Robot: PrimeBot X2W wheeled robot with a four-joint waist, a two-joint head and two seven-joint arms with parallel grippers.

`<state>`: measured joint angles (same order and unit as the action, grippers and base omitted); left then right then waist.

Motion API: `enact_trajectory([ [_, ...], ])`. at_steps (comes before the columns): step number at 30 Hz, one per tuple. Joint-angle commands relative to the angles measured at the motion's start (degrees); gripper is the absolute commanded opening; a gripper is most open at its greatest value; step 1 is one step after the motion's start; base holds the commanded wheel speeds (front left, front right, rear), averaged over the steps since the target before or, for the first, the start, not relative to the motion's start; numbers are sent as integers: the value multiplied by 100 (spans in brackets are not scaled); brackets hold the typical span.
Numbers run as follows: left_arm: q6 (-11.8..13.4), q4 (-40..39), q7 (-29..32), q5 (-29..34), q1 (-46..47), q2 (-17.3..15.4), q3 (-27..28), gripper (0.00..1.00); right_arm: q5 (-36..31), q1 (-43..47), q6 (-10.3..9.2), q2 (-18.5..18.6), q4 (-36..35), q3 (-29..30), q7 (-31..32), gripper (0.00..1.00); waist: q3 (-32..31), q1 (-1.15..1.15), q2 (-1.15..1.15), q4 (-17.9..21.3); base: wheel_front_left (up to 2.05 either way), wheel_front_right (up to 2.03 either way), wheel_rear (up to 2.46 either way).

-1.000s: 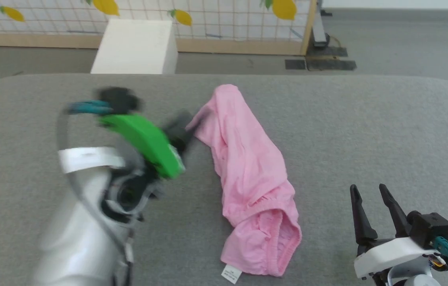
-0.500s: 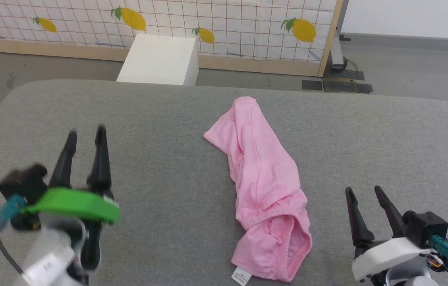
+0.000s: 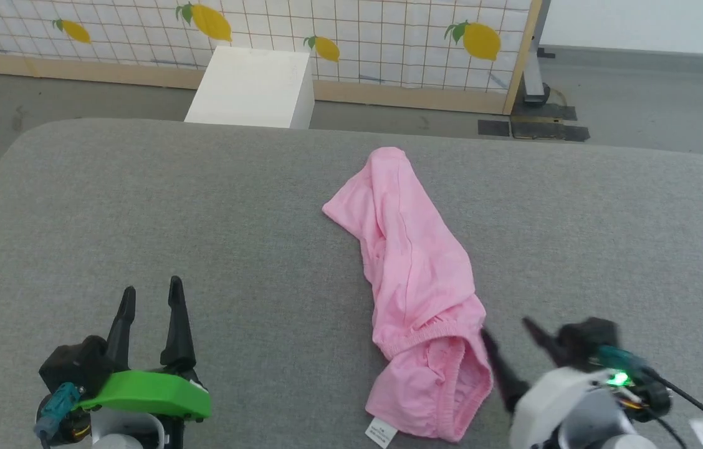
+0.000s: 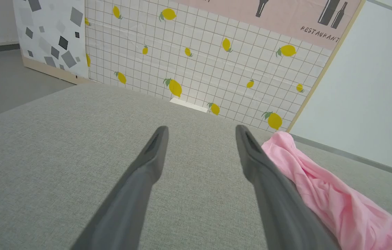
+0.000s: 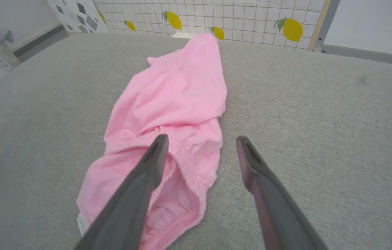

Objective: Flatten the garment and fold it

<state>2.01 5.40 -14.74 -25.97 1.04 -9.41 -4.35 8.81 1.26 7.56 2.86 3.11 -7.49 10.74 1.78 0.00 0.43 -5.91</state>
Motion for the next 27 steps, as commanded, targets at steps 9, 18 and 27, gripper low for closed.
enact_trajectory([
  [9, -213, -30, -25, 314, 53, 259, 207, 100, -617, -465, -8, 1, -57, -413, 1579, 100, 229, 0, -43, -183, 0, 0, 0],
  [18, -433, 95, -26, 341, 199, 469, 456, 100, -715, -1109, -8, 1, 697, -423, 1424, 0, 462, 0, -43, -357, 0, 0, 0],
  [27, -534, 154, -26, 417, 182, 571, 669, 100, -77, -1149, -8, 1, 338, 1157, 1093, 0, 431, 0, -43, -257, 0, 0, 0],
])
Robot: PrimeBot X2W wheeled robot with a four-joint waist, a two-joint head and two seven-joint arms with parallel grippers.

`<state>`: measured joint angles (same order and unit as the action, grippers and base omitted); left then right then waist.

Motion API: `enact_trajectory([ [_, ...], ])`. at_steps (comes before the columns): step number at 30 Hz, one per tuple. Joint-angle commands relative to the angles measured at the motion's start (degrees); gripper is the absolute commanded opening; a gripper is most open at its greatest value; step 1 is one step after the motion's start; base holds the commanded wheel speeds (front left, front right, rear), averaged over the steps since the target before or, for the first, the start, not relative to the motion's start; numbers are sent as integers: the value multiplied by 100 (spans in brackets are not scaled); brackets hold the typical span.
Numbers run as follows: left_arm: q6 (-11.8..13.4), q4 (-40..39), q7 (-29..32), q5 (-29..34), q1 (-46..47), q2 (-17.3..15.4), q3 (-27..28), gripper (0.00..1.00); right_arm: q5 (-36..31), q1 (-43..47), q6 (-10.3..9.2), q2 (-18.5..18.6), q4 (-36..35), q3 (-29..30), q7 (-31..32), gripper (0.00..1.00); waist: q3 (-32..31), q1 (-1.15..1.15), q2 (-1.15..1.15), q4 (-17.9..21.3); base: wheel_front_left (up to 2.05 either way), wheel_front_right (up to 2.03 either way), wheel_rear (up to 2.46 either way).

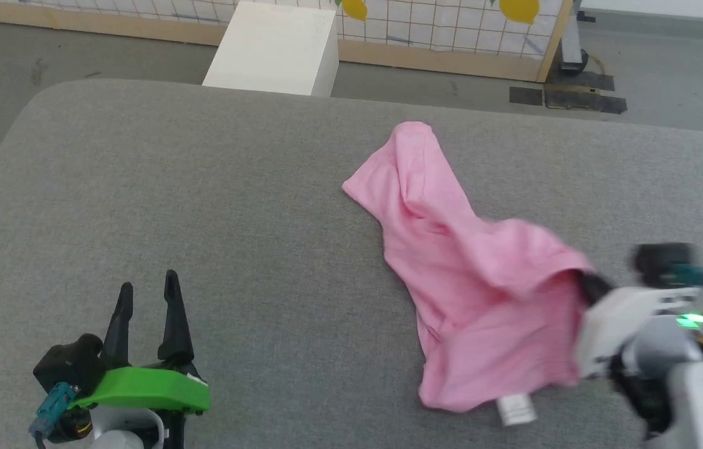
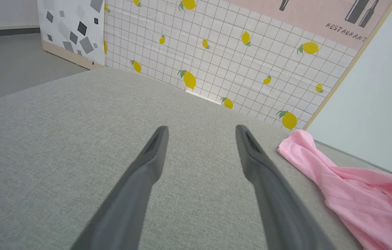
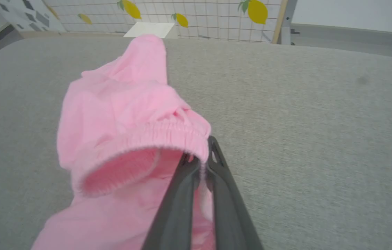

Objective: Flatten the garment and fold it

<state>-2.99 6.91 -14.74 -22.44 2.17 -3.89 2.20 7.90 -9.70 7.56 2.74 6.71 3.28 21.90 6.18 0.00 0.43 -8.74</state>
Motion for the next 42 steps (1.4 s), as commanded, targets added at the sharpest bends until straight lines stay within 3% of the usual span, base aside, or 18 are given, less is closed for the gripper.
enact_trajectory([
  [1, -50, 16, -26, 62, 78, 28, 15, 100, -17, -54, -8, 14, -26, 436, -6, 0, -5, 0, -43, 38, 0, 0, 0],
  [6, -128, 128, -26, 41, 158, 55, -36, 100, -173, -127, -8, 14, 361, 1960, 13, 0, 20, 0, -43, 52, 0, 0, 0],
  [10, -164, 226, -26, 5, 188, 70, -34, 100, -358, -175, -8, 14, 851, 2581, 15, 0, 20, 0, -43, 52, 0, 0, 0],
  [11, -170, 254, -26, -3, 185, 73, -29, 100, -414, -192, -8, 14, 953, 2601, -6, 18, 12, 0, -43, 58, 0, 0, 0],
  [12, -176, 272, -26, -7, 179, 75, -27, 100, -405, -218, -8, 14, 1005, 2584, -66, 52, 6, 0, -43, 65, 0, 0, 0],
  [13, -183, 293, -26, -13, 171, 77, -25, 100, -397, -256, -8, 14, 1009, 2534, -203, 100, 3, 0, -43, 73, 0, 0, 0],
  [20, -197, 348, -26, 8, 161, 87, -24, 100, -17, 57, -8, 14, 338, 2091, -918, 100, -91, 0, -43, 66, 0, 0, 0],
  [26, -186, 338, -26, -45, 146, 94, -68, 100, 566, 1141, -8, 14, -144, 1558, -716, 100, -114, 0, -43, 262, 0, 0, 0],
  [31, -245, 375, 177, -282, 369, 97, -320, 100, 693, 1351, -8, 14, -385, 1433, -700, 100, -54, 0, -43, 542, 0, 0, 0],
  [36, -340, 632, 1285, -447, 1311, 99, -982, 100, 611, 1218, -8, 14, -649, 1407, -632, 100, 72, 0, -43, 849, 0, 0, 0],
  [42, -343, 1500, 3635, -355, 2565, 40, -1826, 100, 658, 1065, -8, 14, -804, 1238, -559, 100, 261, 0, -43, 1391, 0, 0, 0],
])
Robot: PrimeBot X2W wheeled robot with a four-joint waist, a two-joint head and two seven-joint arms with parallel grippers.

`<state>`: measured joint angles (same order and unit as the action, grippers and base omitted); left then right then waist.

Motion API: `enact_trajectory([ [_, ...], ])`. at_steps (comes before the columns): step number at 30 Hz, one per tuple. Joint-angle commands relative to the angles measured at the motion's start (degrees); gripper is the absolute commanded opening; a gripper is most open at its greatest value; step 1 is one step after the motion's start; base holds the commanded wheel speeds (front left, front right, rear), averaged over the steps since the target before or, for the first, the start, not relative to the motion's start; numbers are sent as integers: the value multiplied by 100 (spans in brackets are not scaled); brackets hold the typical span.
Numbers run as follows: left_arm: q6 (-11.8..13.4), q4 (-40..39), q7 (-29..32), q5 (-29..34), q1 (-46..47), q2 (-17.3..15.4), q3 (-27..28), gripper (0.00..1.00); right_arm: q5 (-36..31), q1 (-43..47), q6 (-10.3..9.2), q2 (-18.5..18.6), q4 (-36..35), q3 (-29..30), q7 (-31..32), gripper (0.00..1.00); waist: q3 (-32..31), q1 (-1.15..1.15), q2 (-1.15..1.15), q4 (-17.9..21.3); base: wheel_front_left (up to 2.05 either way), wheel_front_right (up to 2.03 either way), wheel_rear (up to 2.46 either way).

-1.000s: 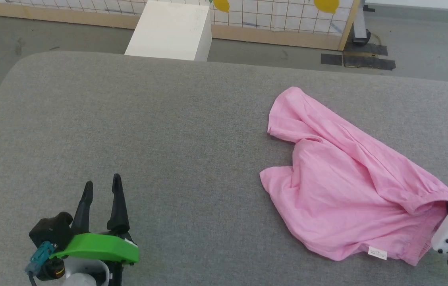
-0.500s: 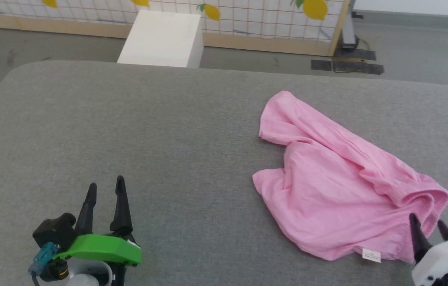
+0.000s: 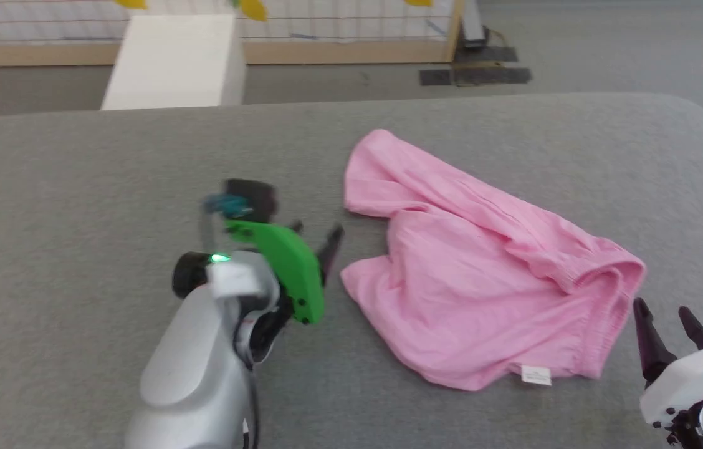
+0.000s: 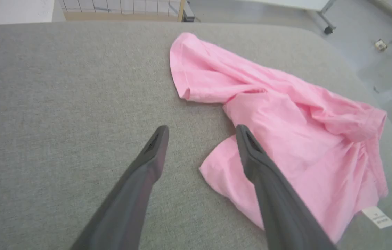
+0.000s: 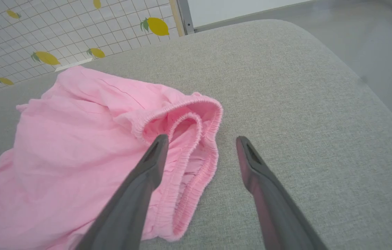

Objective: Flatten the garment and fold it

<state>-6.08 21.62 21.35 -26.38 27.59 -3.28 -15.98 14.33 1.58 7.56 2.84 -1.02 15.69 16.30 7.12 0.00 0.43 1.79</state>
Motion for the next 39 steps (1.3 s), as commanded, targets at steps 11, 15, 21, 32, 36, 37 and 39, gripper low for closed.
enact_trajectory([
  [11, -2, 911, 1936, 661, 419, -462, -963, 100, 232, -7, -8, 4, 77, -101, -253, 100, 449, 0, -43, 1043, 0, 0, 0],
  [15, -82, 963, 1813, 605, 228, -546, -1203, 0, 269, -10, -8, 4, 126, -119, -314, 100, 395, 0, -43, 1010, 0, 0, 0],
  [21, -13, 569, 925, -171, 195, -488, -436, 0, 177, -7, -8, 4, 194, -102, -346, 100, 145, 0, -43, 622, 0, 0, 0],
  [32, 1048, -1785, 55, -1132, -1677, -756, 1401, 0, 177, 109, -8, 4, 395, -260, -256, 100, -467, 0, -43, -826, 0, 0, 0],
  [36, 1482, -2432, 248, -1121, -2778, -753, 1564, 0, 185, 92, -8, 4, 427, -342, -237, 100, -549, 0, -43, -1241, 0, 0, 0],
  [37, 1551, -2546, 308, -1153, -3000, -722, 1578, 0, 178, 81, -8, 4, 429, -364, -232, 100, -554, 0, -43, -1317, 0, 0, 0],
  [39, 1695, -2713, 463, -1156, -3477, -699, 1561, 0, 181, 50, -8, 4, 438, -416, -225, 100, -570, 0, -43, -1457, 0, 0, 0],
])
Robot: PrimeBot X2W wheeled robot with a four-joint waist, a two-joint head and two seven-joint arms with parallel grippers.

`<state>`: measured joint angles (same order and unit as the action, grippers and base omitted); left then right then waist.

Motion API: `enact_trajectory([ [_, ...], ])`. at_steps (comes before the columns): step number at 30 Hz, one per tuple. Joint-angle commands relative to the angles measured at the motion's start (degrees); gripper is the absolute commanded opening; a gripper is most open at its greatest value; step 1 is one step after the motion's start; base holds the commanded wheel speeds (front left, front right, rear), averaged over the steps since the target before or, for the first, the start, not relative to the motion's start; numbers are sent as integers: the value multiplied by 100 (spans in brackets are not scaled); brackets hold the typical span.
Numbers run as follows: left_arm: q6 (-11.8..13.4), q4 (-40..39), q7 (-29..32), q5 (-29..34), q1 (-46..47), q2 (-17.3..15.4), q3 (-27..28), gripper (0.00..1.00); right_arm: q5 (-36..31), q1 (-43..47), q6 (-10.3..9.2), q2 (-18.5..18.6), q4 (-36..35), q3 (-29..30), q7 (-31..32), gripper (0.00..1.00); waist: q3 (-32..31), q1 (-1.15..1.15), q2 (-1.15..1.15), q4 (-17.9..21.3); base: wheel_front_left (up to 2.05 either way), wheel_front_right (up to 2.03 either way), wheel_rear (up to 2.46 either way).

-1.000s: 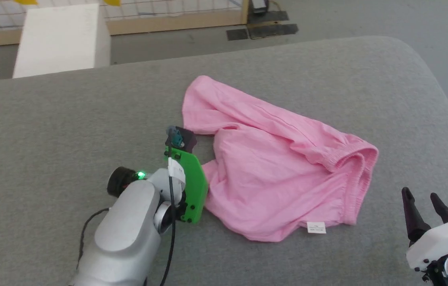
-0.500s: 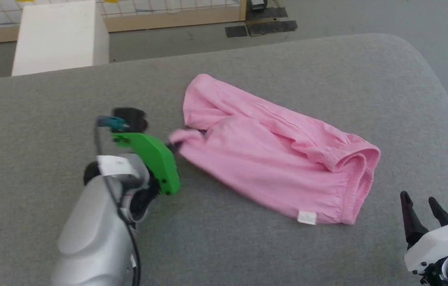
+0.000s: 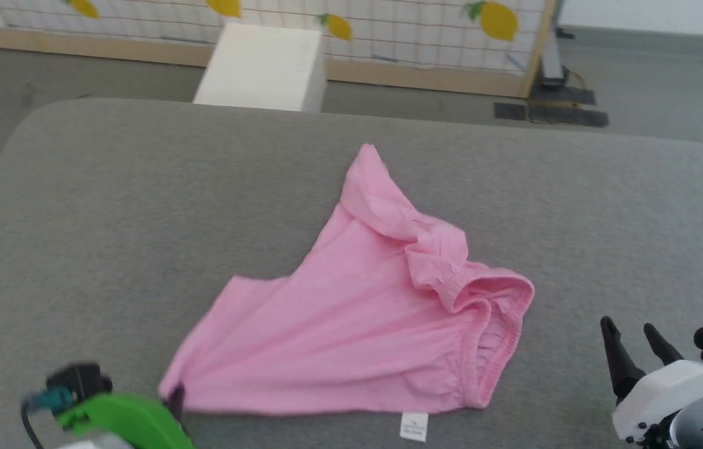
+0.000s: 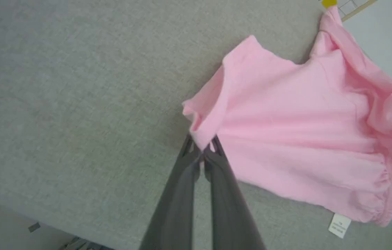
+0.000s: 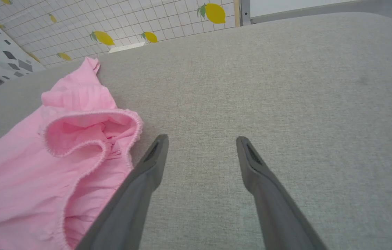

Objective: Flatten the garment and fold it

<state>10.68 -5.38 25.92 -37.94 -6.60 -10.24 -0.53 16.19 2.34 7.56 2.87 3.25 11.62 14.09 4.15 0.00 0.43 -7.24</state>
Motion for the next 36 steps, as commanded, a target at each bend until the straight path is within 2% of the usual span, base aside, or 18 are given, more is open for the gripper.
enact_trajectory([
  [1, 78, -64, 105, -22, -308, 28, -18, 0, -2, -45, -8, 0, 18, -39, -2, 100, -279, 0, -43, -614, 0, 0, 0],
  [4, 158, -123, 377, -174, -852, 138, -123, 0, 9, -89, -8, 0, 44, -116, -4, 100, -284, 0, -43, -710, 0, 0, 0],
  [7, 122, -209, 502, -472, -1107, 306, -148, 0, 13, -116, -8, 0, 81, -182, -3, 100, -280, 0, -43, -744, 0, 0, 0],
  [8, 96, -254, 498, -560, -1103, 352, -145, 38, 9, -120, -8, 0, 92, -193, -4, 100, -283, 0, -43, -748, 0, 0, 0],
  [9, 70, -336, 440, -617, -1055, 387, -119, 100, 5, -125, -8, 0, 103, -209, -4, 100, -281, 0, -43, -744, 0, 0, 0],
  [12, -126, -533, 116, -602, -716, 356, -12, 100, -31, -148, -8, 0, 95, -277, 2, 100, -262, 0, -43, -706, 0, 0, 0],
  [14, -336, -593, -308, -462, -377, 275, 93, 100, -68, -166, -8, 0, 48, -345, 15, 100, -240, 0, -43, -667, 0, 0, 0],
  [19, -991, -396, -1976, 504, 399, -48, 99, 100, -145, -199, -8, 0, -207, -875, 331, 100, -171, 0, -43, -515, 0, 0, 0],
  [22, -1210, -116, -2962, 1035, 609, -106, -2, 100, -136, -212, -8, 0, -410, -1385, 719, 100, -109, 0, -43, -432, 0, 0, 0],
  [25, -1271, 159, -3686, 1364, 663, -51, -88, 100, -136, -274, -8, 0, -542, -1845, 1123, 100, -40, 0, -43, -379, 0, 0, 0],
  [30, -1311, 452, -3997, 1557, 700, 91, -158, 100, -201, -551, -8, 0, -409, -2214, 1378, 100, 104, 0, -43, -446, 0, 0, 0],
  [36, -1341, 634, -4070, 1499, 754, 240, -26, 100, -234, -1090, -8, 0, 231, -2488, 1181, 100, 310, 0, -43, -636, 0, 0, 0],
])
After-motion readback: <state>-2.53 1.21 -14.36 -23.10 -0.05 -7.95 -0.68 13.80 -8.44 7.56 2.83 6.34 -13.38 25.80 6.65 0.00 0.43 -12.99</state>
